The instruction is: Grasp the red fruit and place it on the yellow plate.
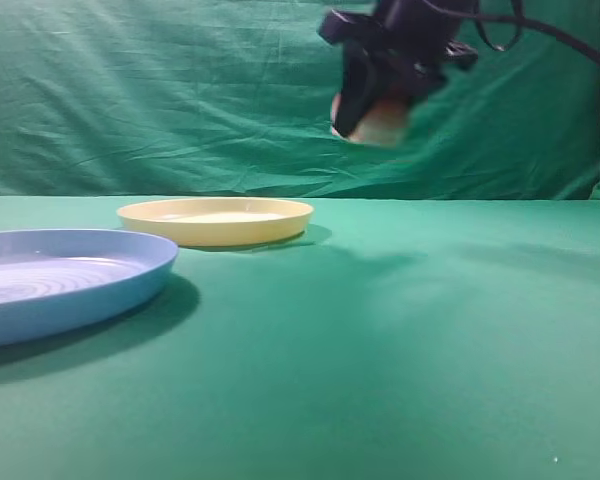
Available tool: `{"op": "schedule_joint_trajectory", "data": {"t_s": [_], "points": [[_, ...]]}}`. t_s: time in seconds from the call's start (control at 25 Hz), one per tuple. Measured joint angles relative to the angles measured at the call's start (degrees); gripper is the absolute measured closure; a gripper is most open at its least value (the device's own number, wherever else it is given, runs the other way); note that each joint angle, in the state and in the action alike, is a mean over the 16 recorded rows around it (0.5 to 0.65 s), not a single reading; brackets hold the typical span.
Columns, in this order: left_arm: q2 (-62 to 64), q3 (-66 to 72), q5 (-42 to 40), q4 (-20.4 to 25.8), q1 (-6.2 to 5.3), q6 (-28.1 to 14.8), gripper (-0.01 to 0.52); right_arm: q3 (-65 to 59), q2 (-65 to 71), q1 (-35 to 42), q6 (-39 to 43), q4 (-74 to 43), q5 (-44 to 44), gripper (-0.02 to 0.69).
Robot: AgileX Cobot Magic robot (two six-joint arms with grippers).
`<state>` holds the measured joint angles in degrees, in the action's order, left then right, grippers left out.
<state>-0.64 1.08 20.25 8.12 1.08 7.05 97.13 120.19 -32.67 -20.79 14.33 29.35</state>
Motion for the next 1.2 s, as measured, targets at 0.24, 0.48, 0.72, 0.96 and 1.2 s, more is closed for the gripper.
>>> {"op": "schedule_joint_trajectory", "data": {"t_s": [0.24,0.48,0.72,0.96,1.2], "points": [[0.0,0.0,0.0,0.0,0.0,0.0,0.357,4.1,6.4,-2.3,-0.4,0.8,-2.8,0.3],[0.0,0.0,0.0,0.0,0.0,0.0,0.357,7.4,9.2,-2.5,-1.2,0.6,-2.2,0.164],[0.0,0.0,0.0,0.0,0.0,0.0,0.357,12.1,7.4,-2.5,-2.0,-2.6,2.1,0.114],[0.0,0.0,0.0,0.0,0.0,0.0,0.357,16.9,1.4,-2.5,0.5,-7.3,12.3,0.309],[0.0,0.0,0.0,0.0,0.0,0.0,0.357,18.3,-6.9,-2.5,6.4,-12.1,24.7,0.54]]}}
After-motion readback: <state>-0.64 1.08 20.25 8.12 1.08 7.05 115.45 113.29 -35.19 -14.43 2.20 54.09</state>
